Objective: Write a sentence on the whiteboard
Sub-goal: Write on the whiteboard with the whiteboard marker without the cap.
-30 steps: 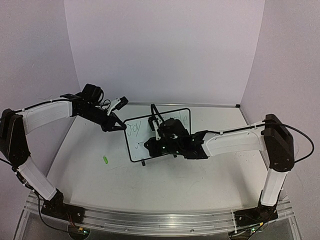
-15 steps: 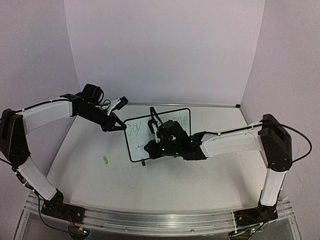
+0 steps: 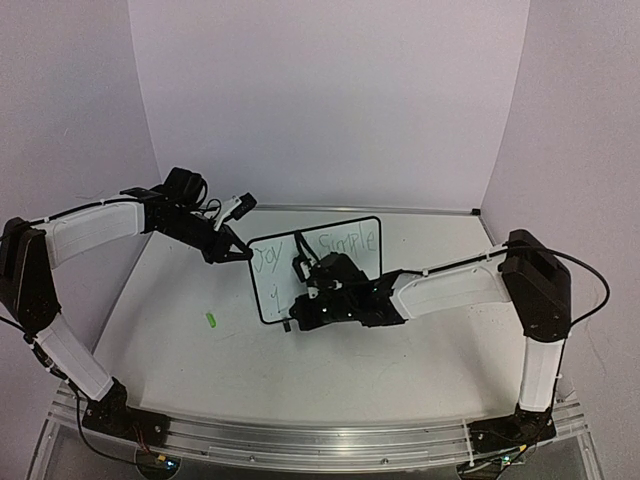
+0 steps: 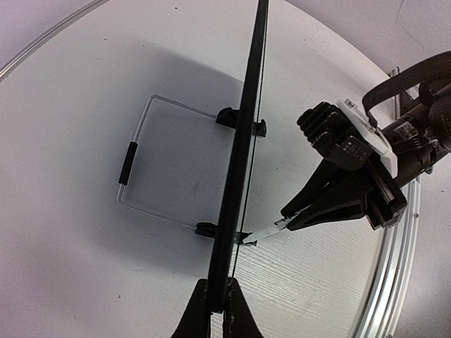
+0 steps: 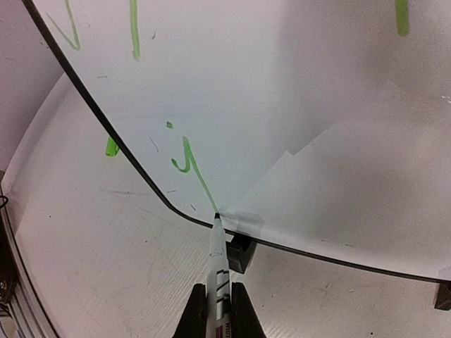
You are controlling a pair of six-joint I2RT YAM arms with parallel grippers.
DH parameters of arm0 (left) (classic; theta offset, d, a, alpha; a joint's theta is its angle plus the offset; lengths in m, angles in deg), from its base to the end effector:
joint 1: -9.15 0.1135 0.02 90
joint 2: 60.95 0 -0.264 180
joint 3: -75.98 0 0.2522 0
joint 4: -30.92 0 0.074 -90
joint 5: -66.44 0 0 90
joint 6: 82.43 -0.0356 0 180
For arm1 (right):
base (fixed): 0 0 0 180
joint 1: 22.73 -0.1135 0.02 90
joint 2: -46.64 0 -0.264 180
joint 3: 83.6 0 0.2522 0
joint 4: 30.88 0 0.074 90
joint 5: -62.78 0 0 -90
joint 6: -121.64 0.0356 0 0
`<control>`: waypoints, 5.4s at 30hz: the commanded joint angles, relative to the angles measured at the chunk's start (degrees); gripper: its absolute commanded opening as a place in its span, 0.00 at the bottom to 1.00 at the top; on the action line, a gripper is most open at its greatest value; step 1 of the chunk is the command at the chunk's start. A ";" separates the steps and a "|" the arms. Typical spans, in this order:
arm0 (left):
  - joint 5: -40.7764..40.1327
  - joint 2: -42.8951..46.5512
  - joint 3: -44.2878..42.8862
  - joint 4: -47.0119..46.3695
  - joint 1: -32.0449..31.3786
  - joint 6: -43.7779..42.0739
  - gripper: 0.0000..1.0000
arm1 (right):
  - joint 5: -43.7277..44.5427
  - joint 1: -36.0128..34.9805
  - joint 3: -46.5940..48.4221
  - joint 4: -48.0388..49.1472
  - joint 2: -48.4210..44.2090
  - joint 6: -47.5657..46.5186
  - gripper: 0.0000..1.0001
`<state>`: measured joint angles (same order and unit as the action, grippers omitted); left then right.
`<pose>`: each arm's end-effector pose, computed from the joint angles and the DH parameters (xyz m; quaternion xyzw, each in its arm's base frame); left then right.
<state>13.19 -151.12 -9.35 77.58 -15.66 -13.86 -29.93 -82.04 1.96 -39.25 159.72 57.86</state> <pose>0.2960 -0.1603 0.2760 0.4474 0.7832 -0.3067 0.3040 0.2210 0.3757 0.1756 -0.2638 0.8504 0.3242 0.3195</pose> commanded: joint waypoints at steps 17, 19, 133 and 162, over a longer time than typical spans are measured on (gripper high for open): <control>-5.21 -1.23 -0.24 1.94 -0.69 -2.22 0.00 | -1.11 0.57 -8.00 15.30 -9.74 2.09 0.00; -5.27 -1.15 -0.24 1.94 -0.67 -2.25 0.00 | 0.79 0.55 -8.90 15.00 -10.39 2.54 0.00; -5.37 -1.86 -0.42 1.99 -0.85 -2.08 0.00 | 4.24 0.74 -4.31 8.37 -7.97 3.34 0.00; -5.41 -1.68 -0.48 2.07 -1.10 -2.08 0.00 | 9.83 0.70 -6.64 4.63 -8.35 4.44 0.00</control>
<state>12.85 -151.27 -9.46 77.19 -16.10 -13.47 -23.63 -81.65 -3.86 -33.79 152.92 61.43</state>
